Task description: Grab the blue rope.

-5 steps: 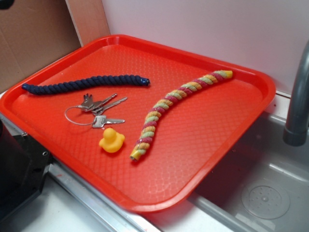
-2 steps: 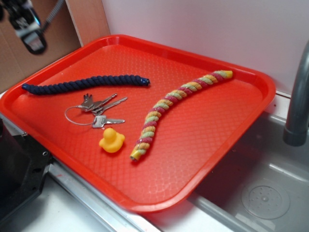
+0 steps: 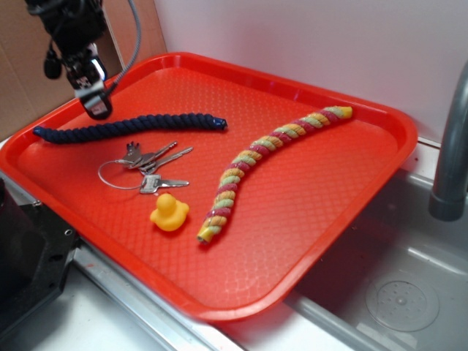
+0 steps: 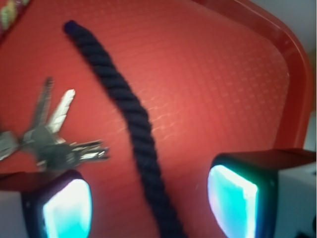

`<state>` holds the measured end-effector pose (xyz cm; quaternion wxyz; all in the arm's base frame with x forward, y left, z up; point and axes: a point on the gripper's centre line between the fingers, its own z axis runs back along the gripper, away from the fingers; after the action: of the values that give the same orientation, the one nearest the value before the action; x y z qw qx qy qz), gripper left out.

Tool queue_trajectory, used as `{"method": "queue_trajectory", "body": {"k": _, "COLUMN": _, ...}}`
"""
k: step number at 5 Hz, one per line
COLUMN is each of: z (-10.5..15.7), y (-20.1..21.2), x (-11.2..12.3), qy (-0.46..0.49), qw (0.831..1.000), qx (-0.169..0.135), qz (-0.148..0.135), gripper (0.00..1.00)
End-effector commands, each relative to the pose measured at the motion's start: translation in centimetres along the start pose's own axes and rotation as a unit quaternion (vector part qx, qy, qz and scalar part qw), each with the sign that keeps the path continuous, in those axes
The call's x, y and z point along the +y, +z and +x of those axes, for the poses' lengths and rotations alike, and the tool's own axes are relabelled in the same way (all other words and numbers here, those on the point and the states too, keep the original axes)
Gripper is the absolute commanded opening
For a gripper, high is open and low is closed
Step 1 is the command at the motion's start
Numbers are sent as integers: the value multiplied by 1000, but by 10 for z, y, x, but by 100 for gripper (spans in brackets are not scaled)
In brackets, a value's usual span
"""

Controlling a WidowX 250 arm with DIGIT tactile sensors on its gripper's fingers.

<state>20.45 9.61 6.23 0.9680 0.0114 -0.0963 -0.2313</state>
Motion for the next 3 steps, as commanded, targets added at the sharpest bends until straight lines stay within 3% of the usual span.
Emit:
{"method": "queue_trajectory", "body": {"k": 1, "z": 16, "y": -48, "x": 9, "qy": -30, "qw": 999, "qx": 44, "qz": 4, "gripper": 100}}
{"method": "queue_trajectory", "body": {"k": 2, "z": 15, "y": -66, "x": 3, "qy": -51, "qw": 998, "qx": 45, "qz": -12, "gripper": 100}}
{"method": "queue_trajectory", "body": {"k": 3, "z": 18, "y": -69, "x": 4, "qy": -54, "qw": 997, "qx": 50, "qz": -6, "gripper": 0}}
